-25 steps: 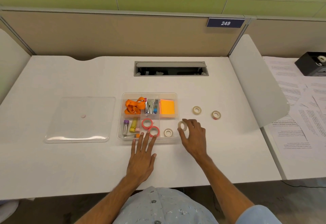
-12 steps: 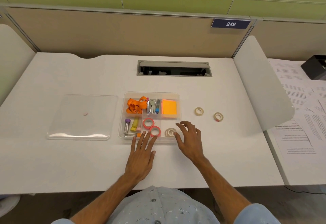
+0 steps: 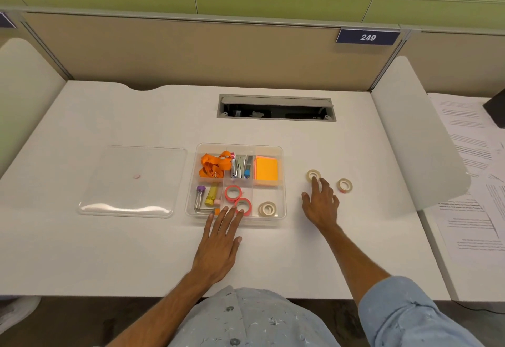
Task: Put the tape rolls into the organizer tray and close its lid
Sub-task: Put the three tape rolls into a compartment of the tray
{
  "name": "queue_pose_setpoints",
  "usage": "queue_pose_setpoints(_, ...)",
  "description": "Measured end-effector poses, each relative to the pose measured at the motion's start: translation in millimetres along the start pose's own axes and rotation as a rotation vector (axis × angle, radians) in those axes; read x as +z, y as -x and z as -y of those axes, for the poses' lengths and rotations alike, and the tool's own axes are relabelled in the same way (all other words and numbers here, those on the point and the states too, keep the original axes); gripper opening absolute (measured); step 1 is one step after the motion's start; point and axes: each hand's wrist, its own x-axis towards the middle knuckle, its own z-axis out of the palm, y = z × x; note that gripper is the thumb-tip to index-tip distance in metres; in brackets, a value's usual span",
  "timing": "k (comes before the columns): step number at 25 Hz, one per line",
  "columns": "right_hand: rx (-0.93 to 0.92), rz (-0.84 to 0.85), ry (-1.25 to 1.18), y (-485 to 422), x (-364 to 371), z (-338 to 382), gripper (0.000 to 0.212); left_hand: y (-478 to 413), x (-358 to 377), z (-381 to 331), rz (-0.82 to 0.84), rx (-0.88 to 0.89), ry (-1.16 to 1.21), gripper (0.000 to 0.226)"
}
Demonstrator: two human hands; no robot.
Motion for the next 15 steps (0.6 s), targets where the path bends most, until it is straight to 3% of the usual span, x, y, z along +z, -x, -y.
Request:
queue_pose_setpoints(4,-0.022,0.012,0.101,-3.2,2.8,-1.3,0.064,-0.4,0.3,0.3,0.018,-0.010,-0.017,0.067)
queue_pose_setpoints(11,-0.069,-0.108,0.079,9.8,14.8,-6.3,0.030,-1.5,1.7,-1.2,0.023,-0.019,-0.032,0.068)
queue_pose_setpoints(15,-0.013,-0.129,-0.009,20.5,18.6,-2.3,0.024,-0.2,0.7,-1.2,0.023,-0.017,-0.019,0.066)
